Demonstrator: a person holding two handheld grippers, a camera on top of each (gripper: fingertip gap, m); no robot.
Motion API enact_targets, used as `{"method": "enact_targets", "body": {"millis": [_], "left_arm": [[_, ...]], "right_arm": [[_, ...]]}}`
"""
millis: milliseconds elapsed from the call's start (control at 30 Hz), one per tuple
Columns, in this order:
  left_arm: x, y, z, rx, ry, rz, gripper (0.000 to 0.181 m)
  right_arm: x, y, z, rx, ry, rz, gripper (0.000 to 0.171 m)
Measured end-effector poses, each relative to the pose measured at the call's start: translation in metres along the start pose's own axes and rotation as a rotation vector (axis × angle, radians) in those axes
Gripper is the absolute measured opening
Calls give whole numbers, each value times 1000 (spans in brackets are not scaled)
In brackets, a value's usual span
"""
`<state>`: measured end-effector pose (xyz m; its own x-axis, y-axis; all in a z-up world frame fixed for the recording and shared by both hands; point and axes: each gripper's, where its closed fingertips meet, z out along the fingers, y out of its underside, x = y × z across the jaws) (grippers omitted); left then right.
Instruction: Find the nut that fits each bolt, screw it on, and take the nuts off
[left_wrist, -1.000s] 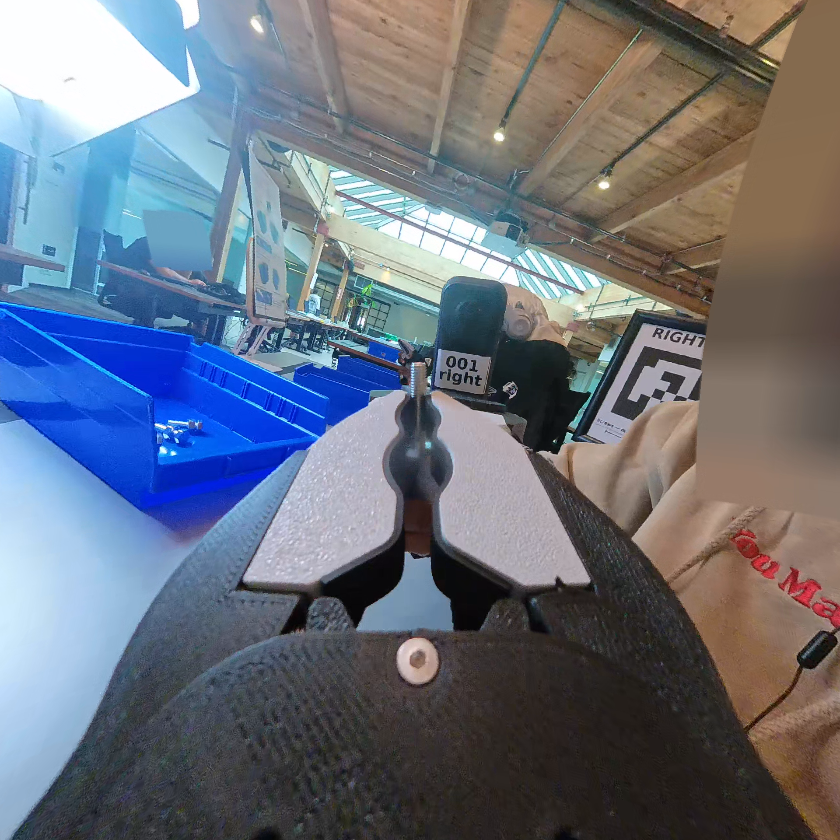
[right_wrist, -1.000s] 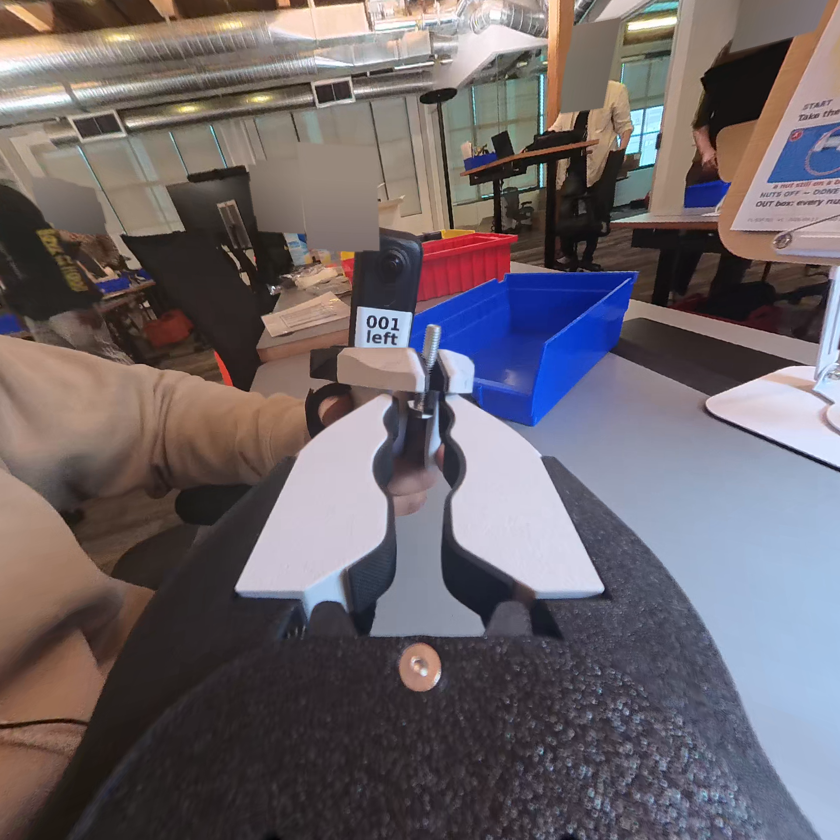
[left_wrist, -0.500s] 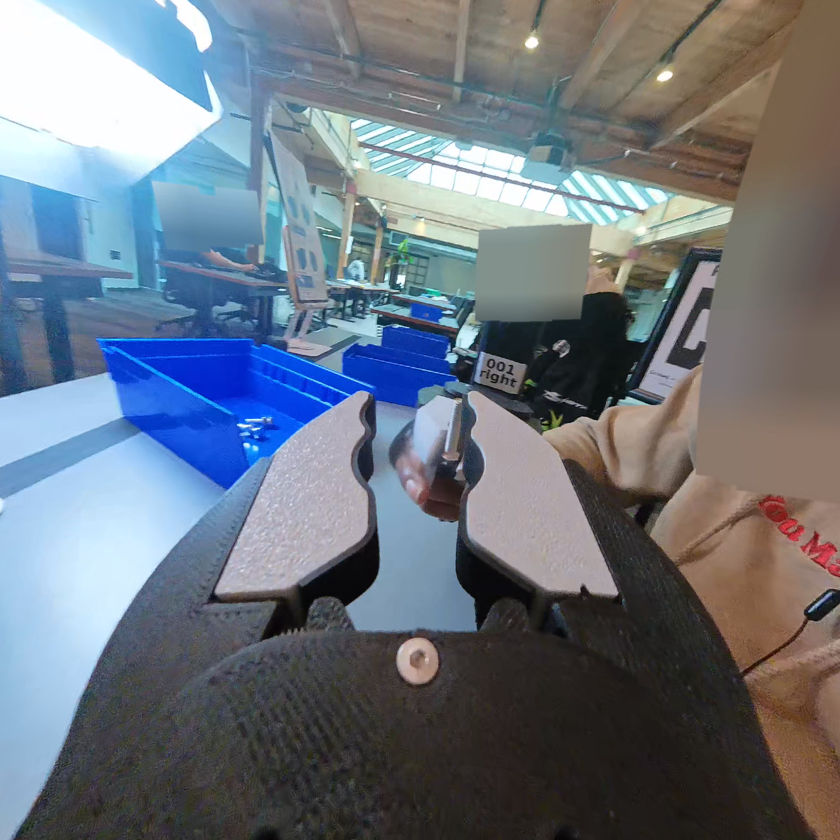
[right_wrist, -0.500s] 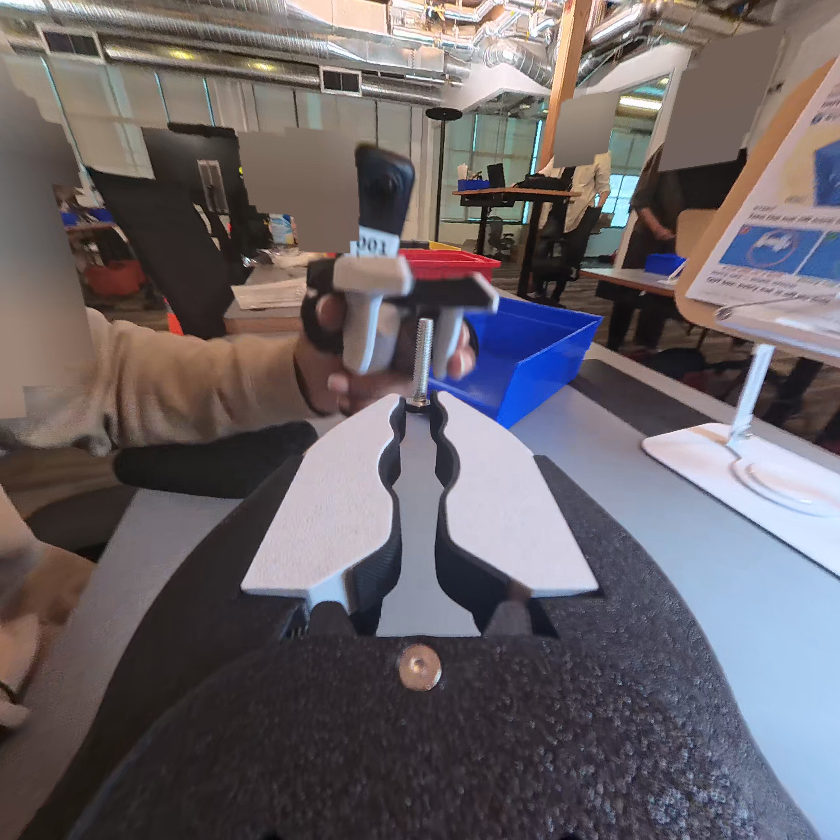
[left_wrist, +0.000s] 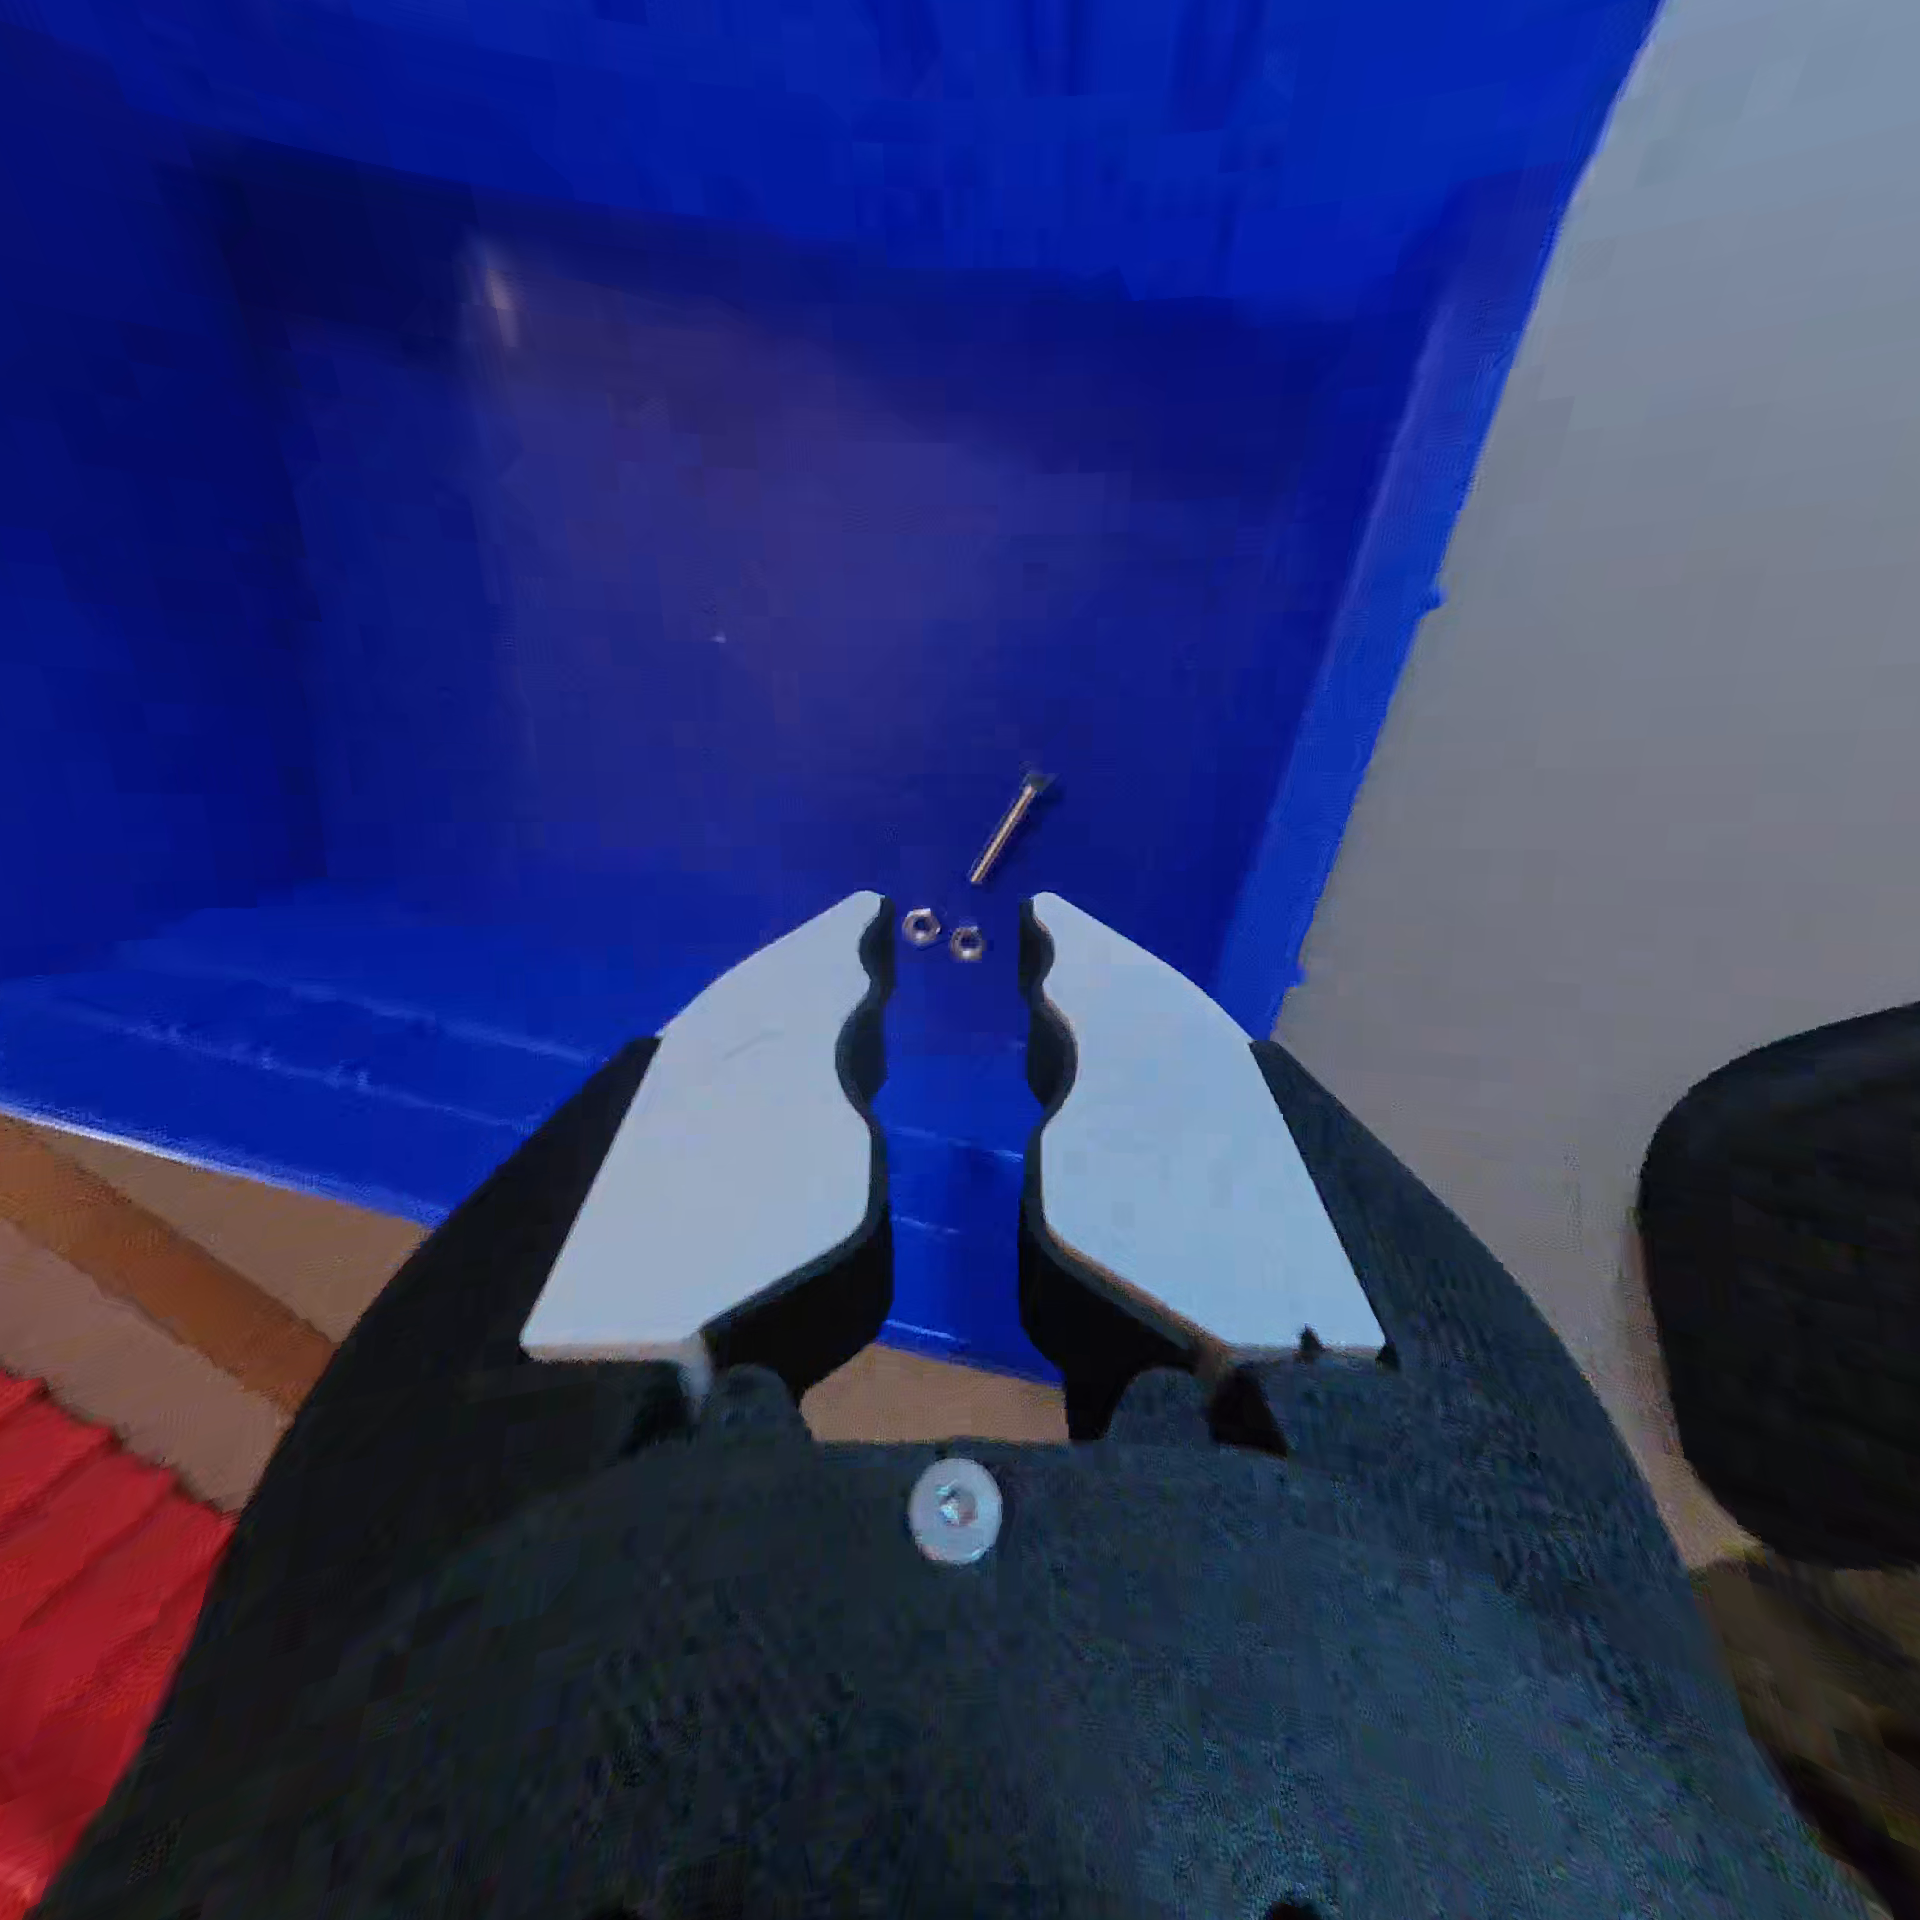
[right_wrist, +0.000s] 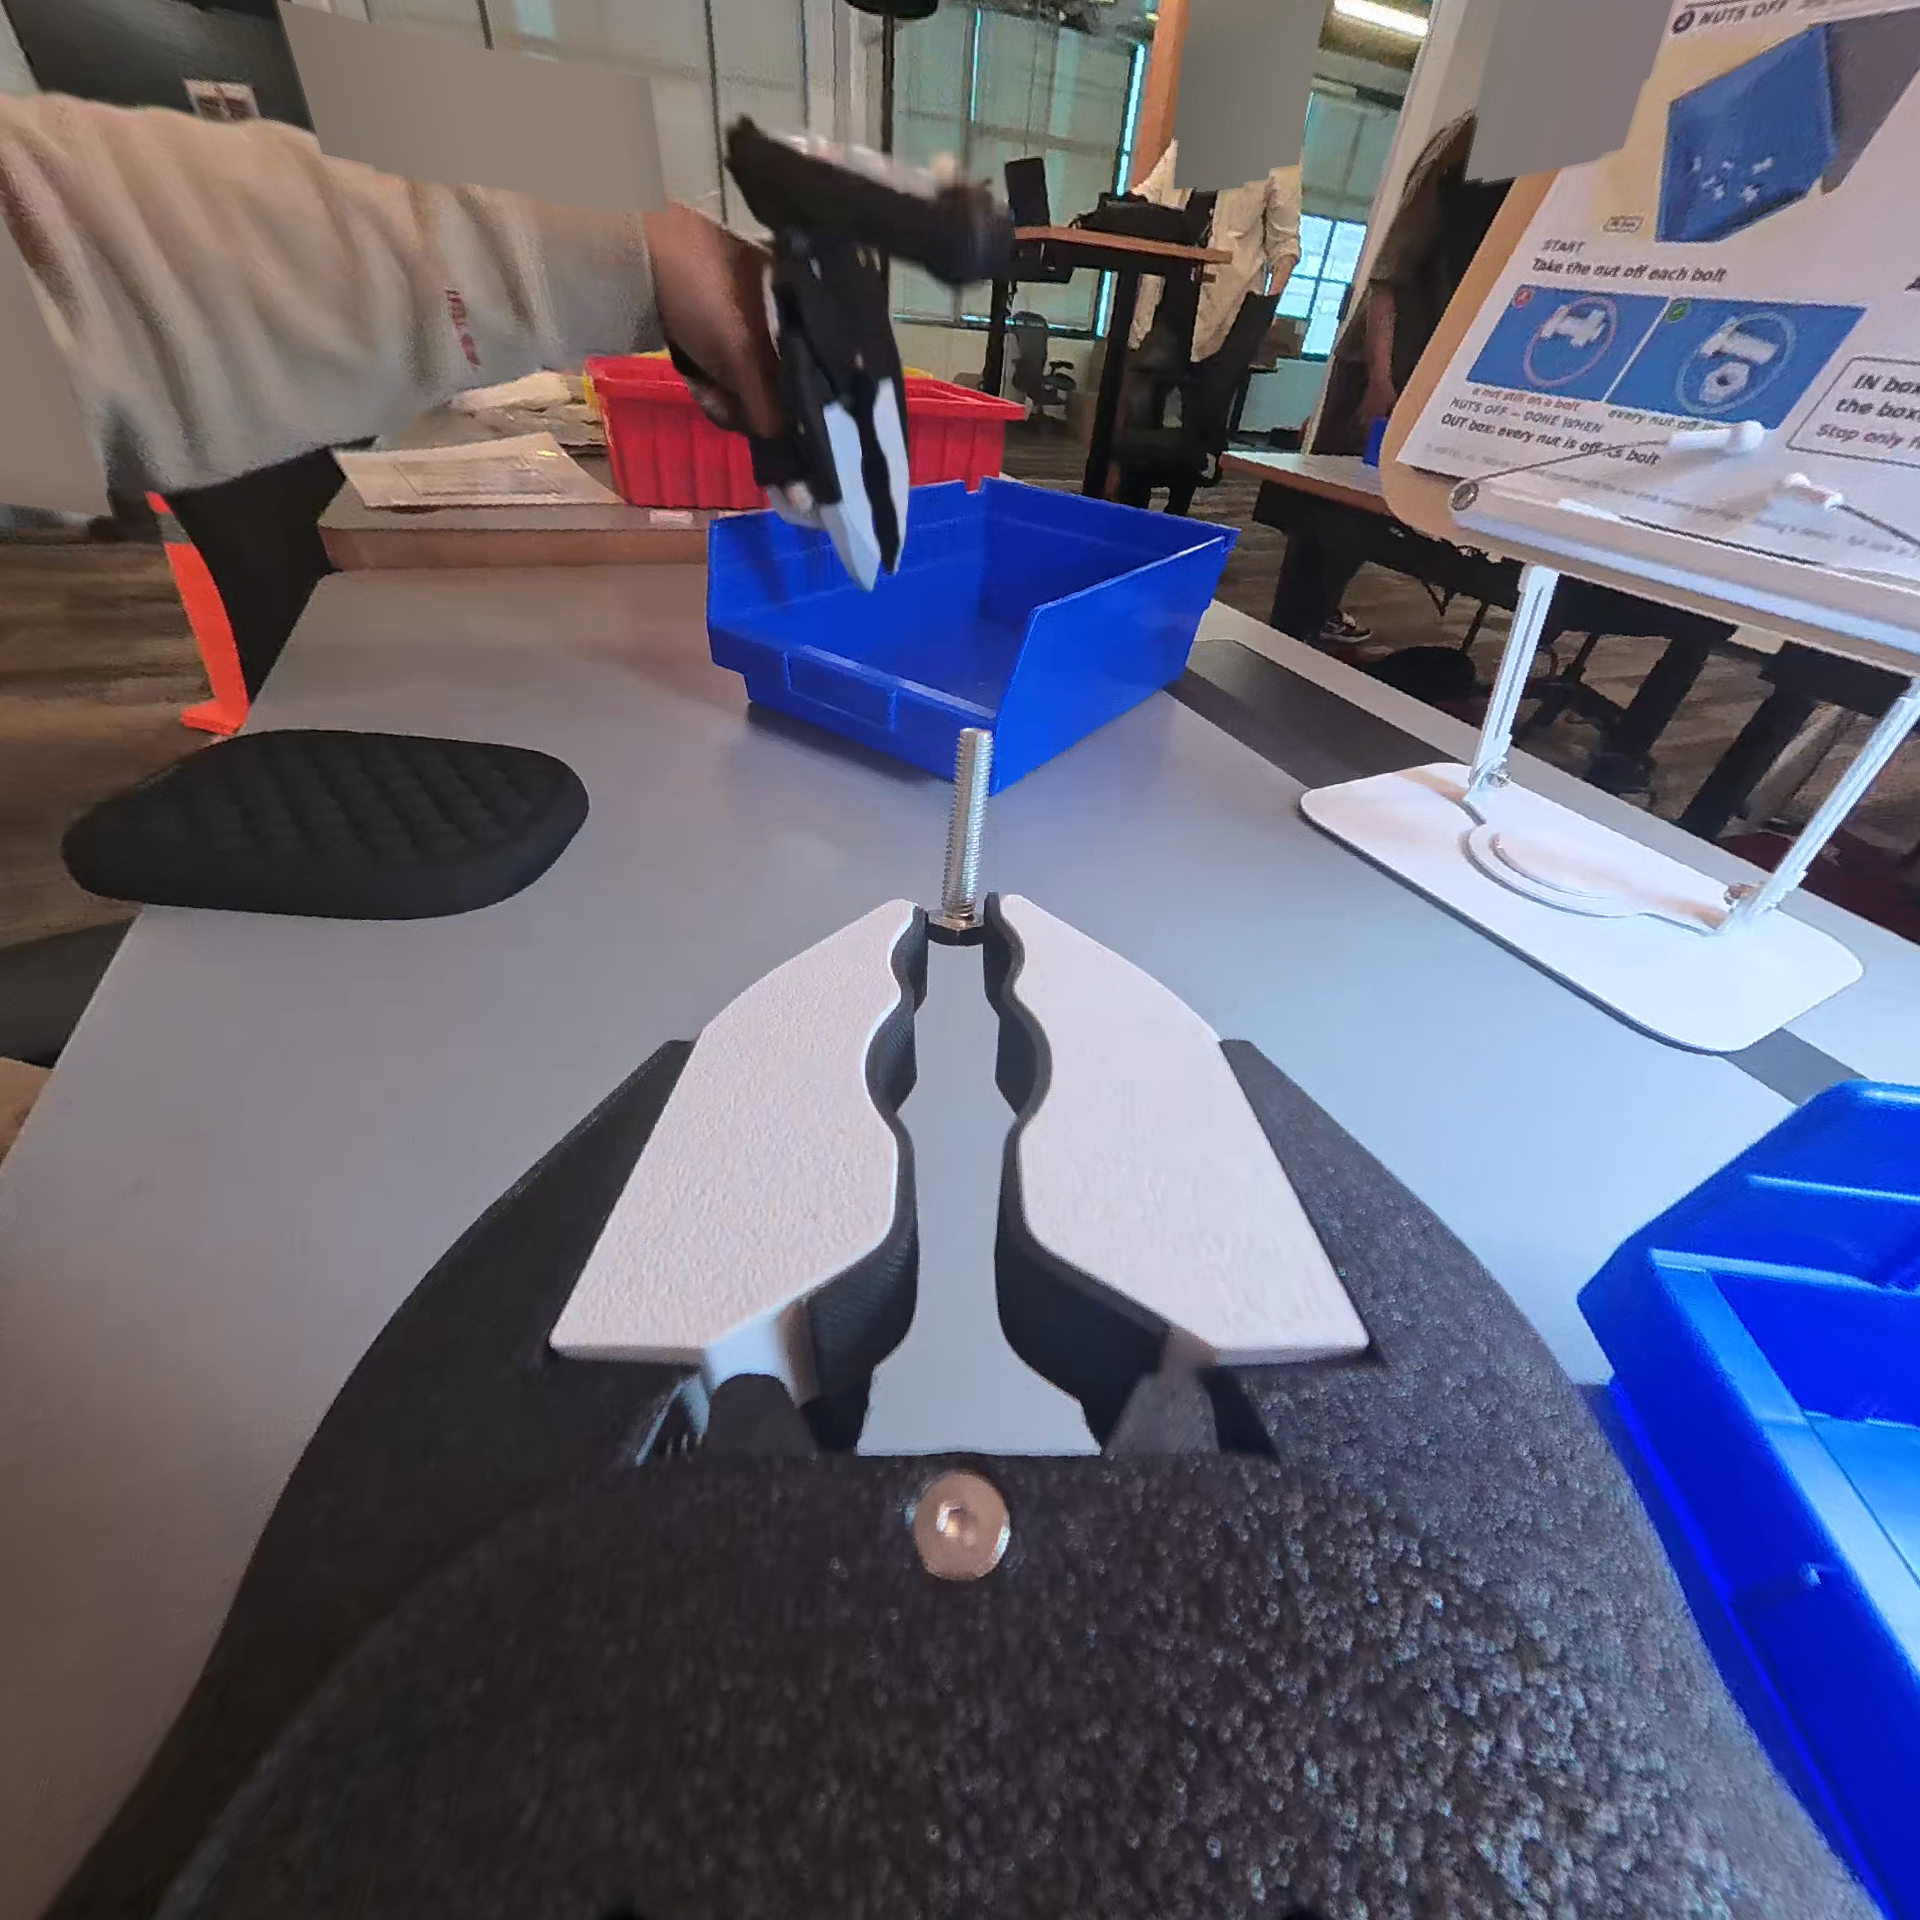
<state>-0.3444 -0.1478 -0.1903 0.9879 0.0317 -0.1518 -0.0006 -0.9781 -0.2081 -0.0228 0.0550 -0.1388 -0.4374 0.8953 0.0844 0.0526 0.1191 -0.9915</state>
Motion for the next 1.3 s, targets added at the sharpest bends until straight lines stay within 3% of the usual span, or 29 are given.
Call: {"method": "enact_targets", "body": {"millis": [133,300,533,900,1000,1100,1200,1300], "left_arm": [[-17,32,32,-285,-27,78,23],[-13,45,54,-450,75,39,23],[-11,47,64,-498,149,-69,18],[-12,50,68,-550,144,-45,12],[-15,32,60,-427,112,-19,12],[-10,-15,26,-133,87,-6,12],[28,-66,-26,156,128,71,11],[92,-97,-68,297,211,245,11]], "right_arm": [[-2,0,2,-4,-14,-3,10],[-2,7,4,-22,-27,33,10],[0,9,3,-26,-30,54,10],[-4,10,3,-39,-42,47,10],[-5,8,3,-34,-42,41,10],[-5,8,3,-30,-40,42,10],[-5,8,5,-27,-35,40,10],[-6,9,9,-33,-24,42,10]]}}
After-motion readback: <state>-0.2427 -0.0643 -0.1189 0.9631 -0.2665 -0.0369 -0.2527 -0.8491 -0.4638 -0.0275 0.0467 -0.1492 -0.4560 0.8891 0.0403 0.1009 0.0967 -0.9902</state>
